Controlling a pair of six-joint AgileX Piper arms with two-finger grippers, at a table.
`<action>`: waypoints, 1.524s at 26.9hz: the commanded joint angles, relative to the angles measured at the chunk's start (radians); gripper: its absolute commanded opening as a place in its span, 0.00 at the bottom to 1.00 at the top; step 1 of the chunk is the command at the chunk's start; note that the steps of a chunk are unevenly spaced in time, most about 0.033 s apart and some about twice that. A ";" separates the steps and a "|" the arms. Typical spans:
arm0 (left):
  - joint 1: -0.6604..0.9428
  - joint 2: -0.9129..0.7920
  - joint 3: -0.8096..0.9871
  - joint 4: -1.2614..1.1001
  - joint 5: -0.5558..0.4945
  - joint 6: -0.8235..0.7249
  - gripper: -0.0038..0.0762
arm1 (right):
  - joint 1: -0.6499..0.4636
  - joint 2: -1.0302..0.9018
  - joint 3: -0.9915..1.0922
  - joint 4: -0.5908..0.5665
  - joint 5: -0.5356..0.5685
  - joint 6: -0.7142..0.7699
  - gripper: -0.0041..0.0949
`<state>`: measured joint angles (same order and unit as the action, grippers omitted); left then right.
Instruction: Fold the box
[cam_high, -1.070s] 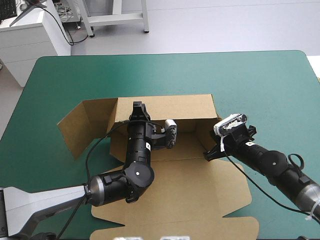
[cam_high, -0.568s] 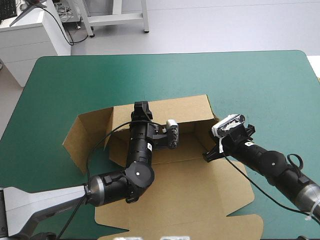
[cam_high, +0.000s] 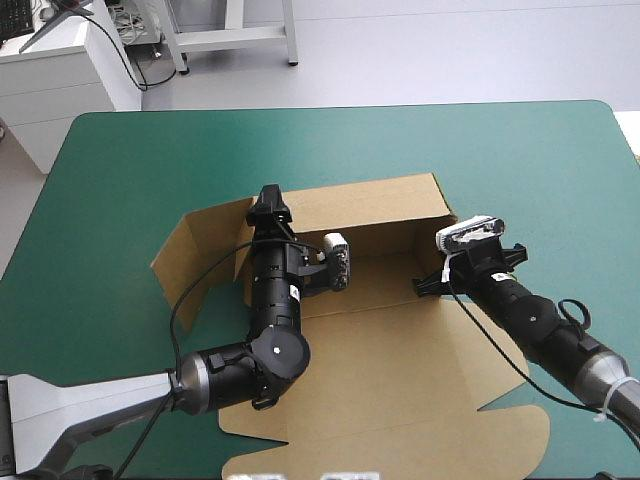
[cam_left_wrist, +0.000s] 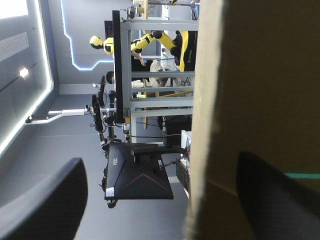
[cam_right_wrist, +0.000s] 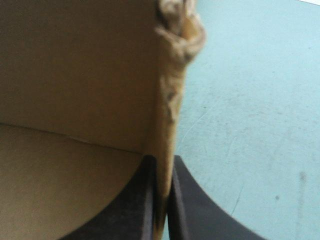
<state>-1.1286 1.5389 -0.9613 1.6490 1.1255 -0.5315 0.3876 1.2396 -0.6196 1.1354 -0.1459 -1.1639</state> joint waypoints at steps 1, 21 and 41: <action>-0.050 -0.041 -0.026 0.057 0.054 -0.003 0.78 | 0.000 0.018 -0.060 -0.007 -0.088 0.007 0.02; -0.018 -0.140 -0.348 -1.161 0.086 0.861 0.07 | -0.002 0.132 -0.189 0.044 -0.059 0.045 0.02; 1.312 -0.155 -0.663 -2.036 -0.007 0.820 0.04 | -0.002 0.132 -0.189 0.092 -0.064 0.049 0.02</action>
<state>0.0319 1.4240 -1.6322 -0.2296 1.1669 0.2977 0.3876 1.4021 -0.7768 1.2148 -0.1803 -1.1250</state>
